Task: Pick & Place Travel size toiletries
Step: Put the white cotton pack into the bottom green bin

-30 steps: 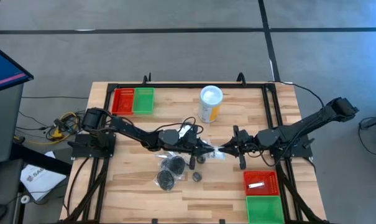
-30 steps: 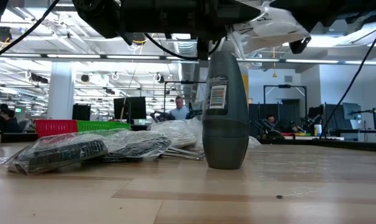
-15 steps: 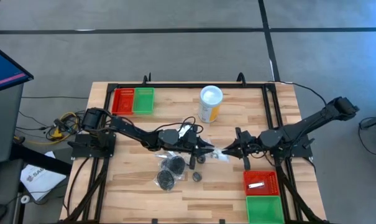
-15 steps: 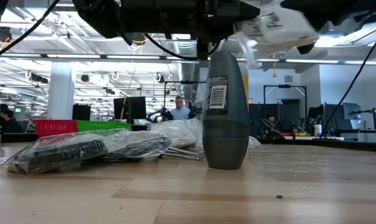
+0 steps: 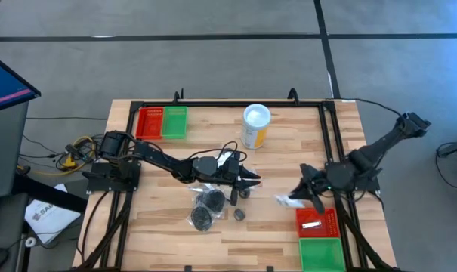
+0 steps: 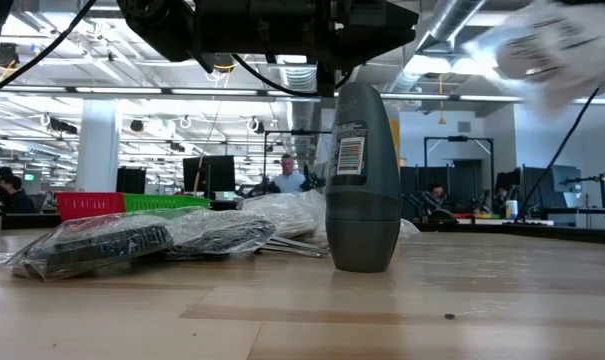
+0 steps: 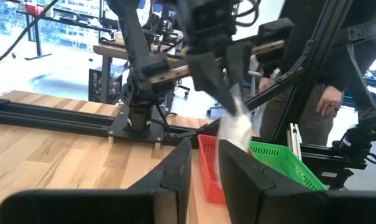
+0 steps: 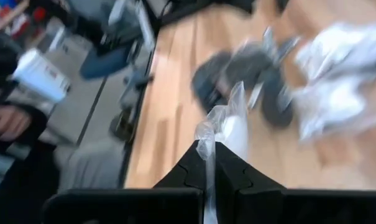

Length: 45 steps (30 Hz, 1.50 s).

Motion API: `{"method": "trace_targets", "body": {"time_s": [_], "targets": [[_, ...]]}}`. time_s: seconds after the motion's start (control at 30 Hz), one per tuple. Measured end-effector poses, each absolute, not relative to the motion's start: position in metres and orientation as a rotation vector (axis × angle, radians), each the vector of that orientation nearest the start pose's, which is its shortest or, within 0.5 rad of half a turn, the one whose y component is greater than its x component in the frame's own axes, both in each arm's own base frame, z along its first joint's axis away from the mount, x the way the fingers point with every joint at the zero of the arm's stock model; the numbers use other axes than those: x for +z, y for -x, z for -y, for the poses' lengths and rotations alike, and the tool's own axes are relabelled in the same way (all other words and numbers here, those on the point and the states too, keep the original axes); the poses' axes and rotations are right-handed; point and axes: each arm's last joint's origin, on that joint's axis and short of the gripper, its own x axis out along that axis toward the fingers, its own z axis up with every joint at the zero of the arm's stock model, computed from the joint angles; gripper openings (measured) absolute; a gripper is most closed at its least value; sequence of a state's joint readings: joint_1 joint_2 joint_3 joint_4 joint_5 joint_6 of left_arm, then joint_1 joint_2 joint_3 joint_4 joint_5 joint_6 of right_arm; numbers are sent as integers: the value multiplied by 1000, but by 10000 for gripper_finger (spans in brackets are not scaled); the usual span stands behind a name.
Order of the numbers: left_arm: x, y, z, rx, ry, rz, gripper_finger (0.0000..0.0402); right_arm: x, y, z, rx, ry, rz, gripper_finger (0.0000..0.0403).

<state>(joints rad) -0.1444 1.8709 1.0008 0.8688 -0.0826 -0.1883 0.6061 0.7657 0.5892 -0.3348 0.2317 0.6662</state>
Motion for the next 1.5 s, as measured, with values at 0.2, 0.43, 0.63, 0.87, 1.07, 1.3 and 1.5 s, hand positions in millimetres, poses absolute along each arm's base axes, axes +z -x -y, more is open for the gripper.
{"method": "trace_targets", "body": {"time_s": [0.2, 0.43, 0.63, 0.87, 1.07, 1.3, 1.5], "targets": [[207, -395, 55, -62, 188, -7, 72, 263, -124, -106, 237, -504, -761, 0], [207, -395, 55, -62, 189, -6, 72, 267, -110, -133, 312, -595, -923, 0], [207, -395, 55, -62, 192, -5, 72, 264, -99, -152, 297, -690, -1049, 0], [207, -395, 55, -63, 193, -2, 72, 255, -82, -173, 248, -800, -1176, 0], [208, -395, 55, -64, 193, 1, 72, 248, -73, -190, 195, -908, -1251, 0], [208, -395, 55, -64, 193, 0, 72, 239, -72, -207, 164, -967, -1281, 0], [208, -395, 55, -64, 193, 0, 72, 230, -78, -215, 129, -981, -1278, 0]]}}
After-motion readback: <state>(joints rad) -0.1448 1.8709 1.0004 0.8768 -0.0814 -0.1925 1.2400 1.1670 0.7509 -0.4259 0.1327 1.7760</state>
